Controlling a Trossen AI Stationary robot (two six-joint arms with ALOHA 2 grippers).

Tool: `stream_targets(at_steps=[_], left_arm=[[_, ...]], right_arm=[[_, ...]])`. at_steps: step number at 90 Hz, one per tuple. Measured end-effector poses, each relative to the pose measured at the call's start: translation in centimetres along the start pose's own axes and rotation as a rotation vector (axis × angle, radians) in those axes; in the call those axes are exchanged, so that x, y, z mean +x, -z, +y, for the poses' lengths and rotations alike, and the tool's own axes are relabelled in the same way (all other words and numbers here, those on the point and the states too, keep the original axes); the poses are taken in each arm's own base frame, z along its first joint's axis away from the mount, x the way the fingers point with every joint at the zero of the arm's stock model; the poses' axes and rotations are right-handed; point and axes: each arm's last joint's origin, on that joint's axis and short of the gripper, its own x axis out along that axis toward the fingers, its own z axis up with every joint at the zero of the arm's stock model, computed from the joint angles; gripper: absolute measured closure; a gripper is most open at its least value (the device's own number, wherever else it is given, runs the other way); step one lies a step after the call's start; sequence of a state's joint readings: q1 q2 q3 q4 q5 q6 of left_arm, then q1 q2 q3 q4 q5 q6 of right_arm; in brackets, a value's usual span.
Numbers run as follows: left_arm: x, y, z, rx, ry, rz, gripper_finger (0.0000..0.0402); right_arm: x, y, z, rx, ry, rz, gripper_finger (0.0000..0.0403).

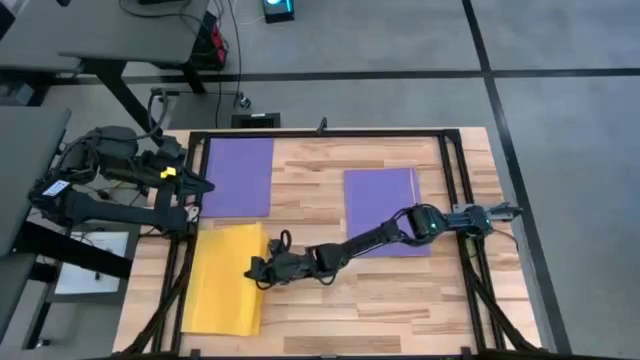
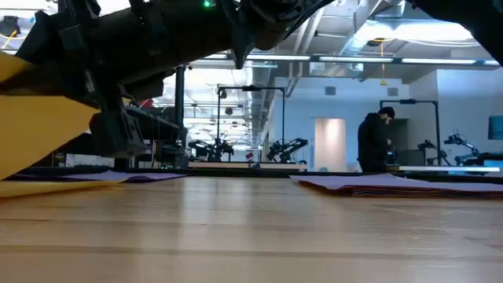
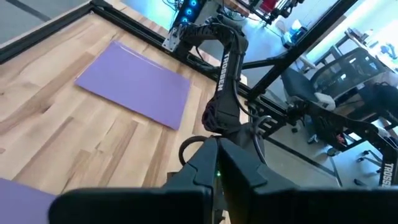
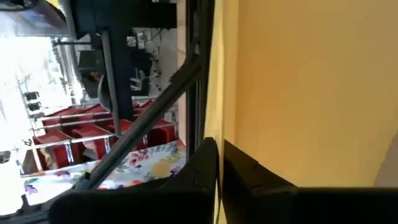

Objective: Organize paper
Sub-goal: Stack the yellow paper on top of the other yellow paper

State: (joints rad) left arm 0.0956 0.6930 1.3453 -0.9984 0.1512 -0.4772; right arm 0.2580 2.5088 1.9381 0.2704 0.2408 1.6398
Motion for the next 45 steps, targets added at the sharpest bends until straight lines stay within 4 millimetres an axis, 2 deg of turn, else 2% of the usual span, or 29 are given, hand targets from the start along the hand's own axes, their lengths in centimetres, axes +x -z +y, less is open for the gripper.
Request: stream_targets(at_steps=[16,26,45], left_arm=[[0.0,0.0,0.0,0.003,0.000,-0.001,0.0402],[0.0,0.0,0.0,0.003,0.001,-0.002,0.0402],[0.0,0.0,0.0,0.013,0.001,-0.002,0.0402]], right_arm=[[0.1,-0.5,0.1,0.001,-0.013,-0.038,0.0403],[0.0,0.1,0.2,-0.084,-0.022,-0.033,0.0403],[-0.2,0.6,0.1,-0.099,-0.016,-0.025,0.0403]])
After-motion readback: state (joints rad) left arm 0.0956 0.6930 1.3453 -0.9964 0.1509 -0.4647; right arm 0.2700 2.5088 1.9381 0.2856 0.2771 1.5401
